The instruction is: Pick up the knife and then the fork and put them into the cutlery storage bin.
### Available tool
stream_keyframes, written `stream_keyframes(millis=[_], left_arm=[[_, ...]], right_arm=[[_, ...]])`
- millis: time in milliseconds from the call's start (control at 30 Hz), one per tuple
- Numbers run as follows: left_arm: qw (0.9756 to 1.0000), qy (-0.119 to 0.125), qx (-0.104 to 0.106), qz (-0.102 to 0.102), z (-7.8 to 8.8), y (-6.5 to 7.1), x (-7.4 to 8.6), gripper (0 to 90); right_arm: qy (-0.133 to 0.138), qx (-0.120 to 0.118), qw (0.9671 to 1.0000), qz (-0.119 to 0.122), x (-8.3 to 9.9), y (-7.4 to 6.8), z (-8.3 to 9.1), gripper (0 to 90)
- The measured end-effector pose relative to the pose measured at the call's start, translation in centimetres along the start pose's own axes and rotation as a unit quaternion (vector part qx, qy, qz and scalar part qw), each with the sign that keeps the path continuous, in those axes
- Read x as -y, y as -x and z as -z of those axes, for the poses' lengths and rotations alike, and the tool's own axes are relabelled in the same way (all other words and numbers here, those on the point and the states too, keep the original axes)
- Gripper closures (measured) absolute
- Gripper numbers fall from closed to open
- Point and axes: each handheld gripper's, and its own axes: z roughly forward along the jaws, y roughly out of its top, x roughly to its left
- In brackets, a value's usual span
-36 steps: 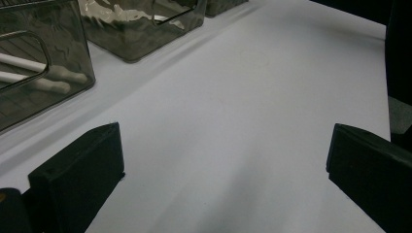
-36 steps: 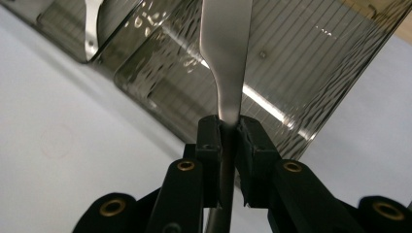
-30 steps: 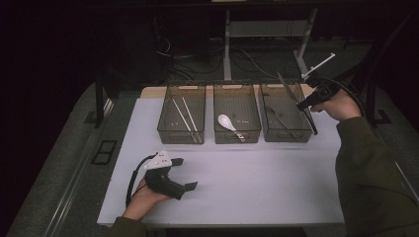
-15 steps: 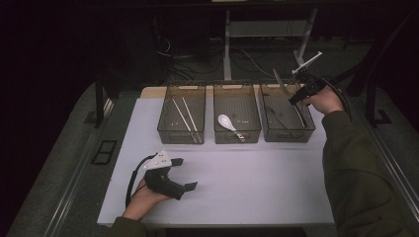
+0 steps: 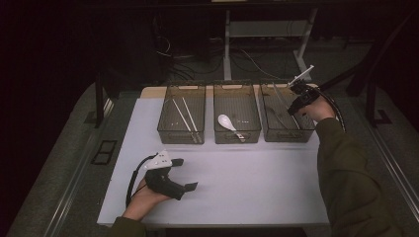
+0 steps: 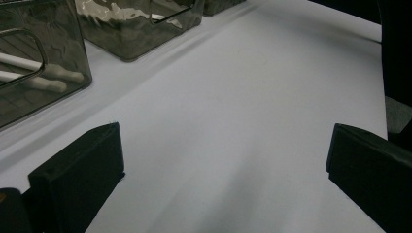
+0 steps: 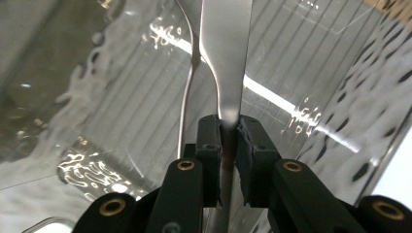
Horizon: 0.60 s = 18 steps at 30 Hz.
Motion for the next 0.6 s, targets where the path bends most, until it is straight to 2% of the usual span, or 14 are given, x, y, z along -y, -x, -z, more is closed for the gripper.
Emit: stream_keyframes(millis=[300, 600], left_arm=[[1.0, 0.0, 0.001, 0.0, 0.0, 0.0, 0.0, 0.0], [1.0, -0.001, 0.001, -0.001, -0.1, 0.0, 0.0, 0.0]], right_arm=[[-0.015, 0.003, 0.9999, -0.006, 0.3, 0.2, -1.4, 79.6], [-0.029, 0.022, 0.9992, -0.014, 0.1, -0.2, -2.0, 79.4]])
